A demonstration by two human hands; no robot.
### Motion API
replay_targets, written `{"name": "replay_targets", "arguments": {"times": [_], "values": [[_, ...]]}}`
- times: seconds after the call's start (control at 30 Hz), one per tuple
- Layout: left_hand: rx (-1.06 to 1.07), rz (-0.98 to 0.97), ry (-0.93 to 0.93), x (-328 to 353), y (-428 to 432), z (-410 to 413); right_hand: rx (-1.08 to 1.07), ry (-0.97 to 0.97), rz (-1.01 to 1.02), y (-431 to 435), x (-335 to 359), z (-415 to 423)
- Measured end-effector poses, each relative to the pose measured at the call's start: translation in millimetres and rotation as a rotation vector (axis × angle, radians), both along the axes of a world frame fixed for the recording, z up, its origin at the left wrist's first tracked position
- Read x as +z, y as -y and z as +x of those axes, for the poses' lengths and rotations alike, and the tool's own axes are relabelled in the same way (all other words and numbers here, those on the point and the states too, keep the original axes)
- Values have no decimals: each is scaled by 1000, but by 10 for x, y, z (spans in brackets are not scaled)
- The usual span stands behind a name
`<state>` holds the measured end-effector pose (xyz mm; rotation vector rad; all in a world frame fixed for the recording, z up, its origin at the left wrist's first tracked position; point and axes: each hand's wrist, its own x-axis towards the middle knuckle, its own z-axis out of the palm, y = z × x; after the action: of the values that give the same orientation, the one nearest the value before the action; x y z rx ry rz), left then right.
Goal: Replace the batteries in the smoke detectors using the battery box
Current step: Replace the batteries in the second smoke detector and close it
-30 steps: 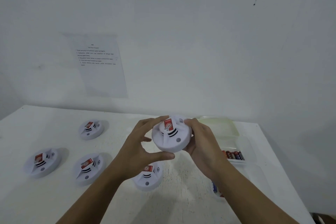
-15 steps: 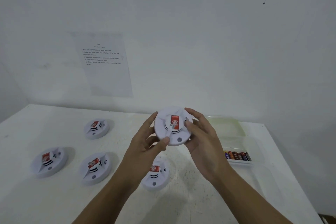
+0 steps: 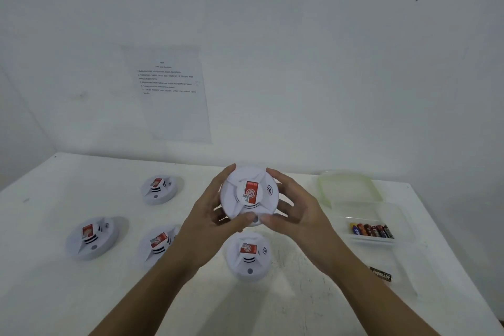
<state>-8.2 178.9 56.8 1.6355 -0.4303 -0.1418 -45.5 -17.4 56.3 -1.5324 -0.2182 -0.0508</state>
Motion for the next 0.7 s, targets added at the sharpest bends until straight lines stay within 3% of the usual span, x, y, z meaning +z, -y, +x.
{"name": "replay_targets", "arguments": {"times": [0.7], "values": [[-135, 73, -119, -619, -338, -304, -122, -133, -48, -412, -739, -429]]}}
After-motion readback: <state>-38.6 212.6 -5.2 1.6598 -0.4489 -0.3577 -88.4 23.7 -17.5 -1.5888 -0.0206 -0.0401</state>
